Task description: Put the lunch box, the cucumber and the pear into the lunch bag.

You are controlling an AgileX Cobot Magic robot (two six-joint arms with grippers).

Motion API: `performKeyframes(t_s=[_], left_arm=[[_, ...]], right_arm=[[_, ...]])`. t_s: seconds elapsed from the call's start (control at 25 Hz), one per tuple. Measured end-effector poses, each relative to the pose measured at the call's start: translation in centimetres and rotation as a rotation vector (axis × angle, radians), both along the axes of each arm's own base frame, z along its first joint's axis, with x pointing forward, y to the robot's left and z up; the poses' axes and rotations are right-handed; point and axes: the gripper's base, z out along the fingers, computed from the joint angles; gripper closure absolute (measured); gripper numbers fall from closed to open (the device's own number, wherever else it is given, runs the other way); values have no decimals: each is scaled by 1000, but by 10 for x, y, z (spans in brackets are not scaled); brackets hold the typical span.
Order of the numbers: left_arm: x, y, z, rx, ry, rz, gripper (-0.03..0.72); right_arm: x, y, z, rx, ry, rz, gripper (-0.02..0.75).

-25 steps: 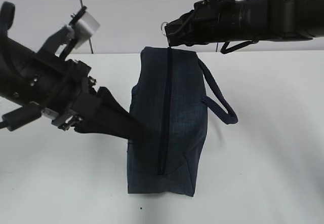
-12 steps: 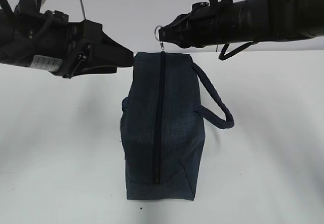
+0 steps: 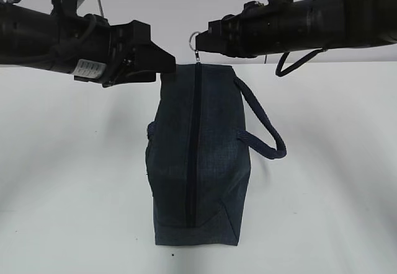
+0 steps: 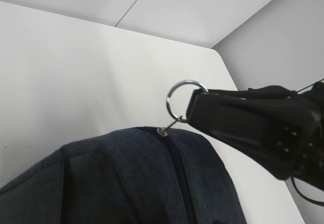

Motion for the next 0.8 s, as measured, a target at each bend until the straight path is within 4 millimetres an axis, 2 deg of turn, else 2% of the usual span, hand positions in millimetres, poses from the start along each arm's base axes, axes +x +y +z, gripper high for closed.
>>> performKeyframes(t_s=[0.16,0.36,0.6,0.8], left_arm=[[11,-5,-6,-7,17,-3,365],[14,-14,-17,-6,49,-18,376],[14,-21,-21,-6,37,-38,442],[14,-21,-23,3,32,-39,524]], right_arm=[[0,-11,1,50,44,27,732],[6,-23,-4,111,110,72,732],[15,-23,-10,122,162,136,732],[20,-27,-6,105,168,148,732]])
